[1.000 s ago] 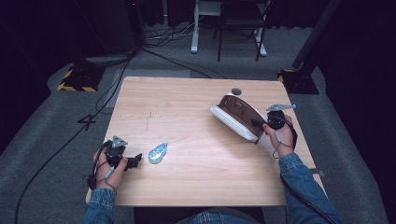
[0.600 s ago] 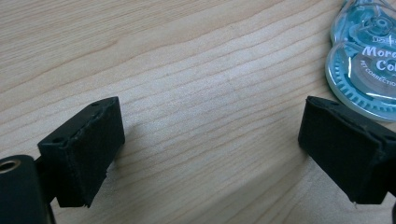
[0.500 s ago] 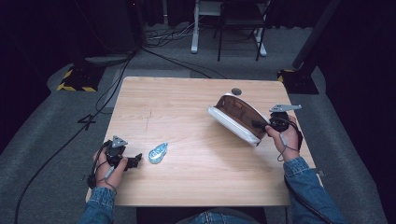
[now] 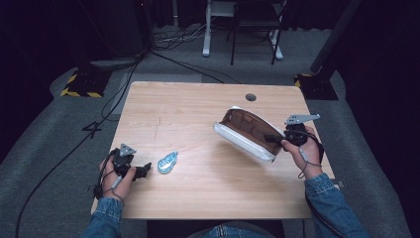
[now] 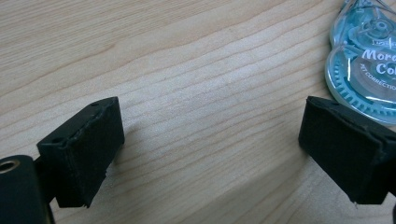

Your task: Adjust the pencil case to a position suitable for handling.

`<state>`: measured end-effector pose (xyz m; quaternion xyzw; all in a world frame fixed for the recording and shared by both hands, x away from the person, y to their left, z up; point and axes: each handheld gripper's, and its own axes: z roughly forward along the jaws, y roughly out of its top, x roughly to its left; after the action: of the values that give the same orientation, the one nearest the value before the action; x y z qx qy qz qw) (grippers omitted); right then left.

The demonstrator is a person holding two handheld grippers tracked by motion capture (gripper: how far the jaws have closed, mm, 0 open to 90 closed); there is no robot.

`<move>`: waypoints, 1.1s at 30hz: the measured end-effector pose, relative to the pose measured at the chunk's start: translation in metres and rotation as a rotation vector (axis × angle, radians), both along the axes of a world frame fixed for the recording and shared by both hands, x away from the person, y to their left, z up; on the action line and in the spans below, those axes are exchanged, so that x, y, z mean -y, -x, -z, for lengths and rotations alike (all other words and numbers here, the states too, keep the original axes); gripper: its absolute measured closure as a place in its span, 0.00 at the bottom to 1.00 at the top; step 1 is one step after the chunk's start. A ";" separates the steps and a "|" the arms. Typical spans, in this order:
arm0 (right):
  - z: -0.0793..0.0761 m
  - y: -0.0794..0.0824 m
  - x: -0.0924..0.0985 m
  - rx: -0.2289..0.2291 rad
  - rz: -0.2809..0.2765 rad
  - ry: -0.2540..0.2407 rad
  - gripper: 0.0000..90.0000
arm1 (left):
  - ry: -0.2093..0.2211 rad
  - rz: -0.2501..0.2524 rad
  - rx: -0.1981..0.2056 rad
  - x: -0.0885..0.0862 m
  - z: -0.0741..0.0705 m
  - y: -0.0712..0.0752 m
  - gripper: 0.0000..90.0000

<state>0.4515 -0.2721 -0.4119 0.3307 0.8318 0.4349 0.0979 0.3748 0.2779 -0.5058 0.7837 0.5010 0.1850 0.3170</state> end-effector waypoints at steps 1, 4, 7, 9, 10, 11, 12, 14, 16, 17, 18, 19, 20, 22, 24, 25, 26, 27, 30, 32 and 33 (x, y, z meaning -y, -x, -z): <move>-0.001 0.002 -0.001 -0.003 -0.005 -0.001 0.97 | 0.003 0.000 0.000 0.000 0.000 0.000 0.08; -0.002 0.007 -0.005 -0.006 -0.026 0.003 0.97 | 0.001 0.001 0.000 0.000 0.000 0.000 0.08; -0.002 0.011 -0.009 -0.011 -0.049 0.004 0.97 | 0.000 0.003 0.000 0.000 0.000 -0.001 0.08; -0.002 0.014 -0.012 -0.016 -0.063 0.006 0.97 | 0.000 0.003 -0.001 0.000 0.000 -0.001 0.08; -0.002 0.015 -0.013 -0.017 -0.066 0.007 0.97 | 0.000 0.003 -0.001 0.000 0.000 -0.001 0.08; -0.001 0.016 -0.014 -0.021 -0.072 0.009 0.97 | -0.001 0.003 -0.001 0.001 0.000 -0.001 0.08; 0.000 0.017 -0.015 -0.023 -0.079 0.007 0.97 | -0.001 0.004 -0.001 0.001 0.000 -0.001 0.08; 0.003 0.018 -0.017 -0.030 -0.088 0.009 0.97 | -0.001 0.004 -0.001 0.001 0.000 -0.001 0.08; 0.006 0.020 -0.019 -0.037 -0.096 0.012 0.97 | -0.002 0.004 -0.001 0.001 0.000 -0.001 0.08; 0.007 0.021 -0.020 -0.039 -0.102 0.017 0.97 | -0.003 0.004 -0.001 0.001 0.000 -0.001 0.08; 0.008 0.022 -0.021 -0.042 -0.107 0.019 0.97 | -0.003 0.004 0.000 0.001 0.000 -0.001 0.08; 0.009 0.023 -0.022 -0.043 -0.108 0.021 0.97 | -0.005 0.005 0.001 0.001 0.000 -0.001 0.08; 0.010 0.024 -0.023 -0.046 -0.116 0.022 0.97 | -0.002 0.004 -0.001 0.001 0.000 -0.001 0.08; 0.011 0.026 -0.025 -0.050 -0.124 0.022 0.97 | -0.005 0.005 0.001 0.001 0.000 -0.001 0.08; 0.014 0.028 -0.027 -0.057 -0.137 0.022 0.97 | -0.007 0.006 0.002 0.001 0.000 -0.002 0.08; 0.015 0.029 -0.029 -0.062 -0.143 0.023 0.97 | -0.003 0.005 0.001 0.001 0.000 -0.002 0.08; 0.016 0.029 -0.029 -0.063 -0.148 0.024 0.97 | -0.007 0.006 0.002 0.001 0.000 -0.002 0.08; 0.017 0.030 -0.030 -0.067 -0.152 0.025 0.97 | -0.006 0.006 0.002 0.001 0.000 -0.002 0.08; 0.022 0.031 -0.033 -0.078 -0.164 0.031 0.97 | -0.006 0.007 0.002 0.001 0.000 -0.002 0.08; 0.024 0.031 -0.036 -0.082 -0.176 0.034 0.97 | -0.006 0.007 0.002 0.001 0.000 -0.002 0.08; 0.025 0.032 -0.037 -0.083 -0.180 0.035 0.97 | -0.006 0.008 0.002 0.001 0.000 -0.002 0.08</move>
<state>0.4199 -0.2351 -0.4367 0.2705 0.8690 0.4132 0.0295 0.3766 0.2771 -0.5056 0.7864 0.4971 0.1860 0.3160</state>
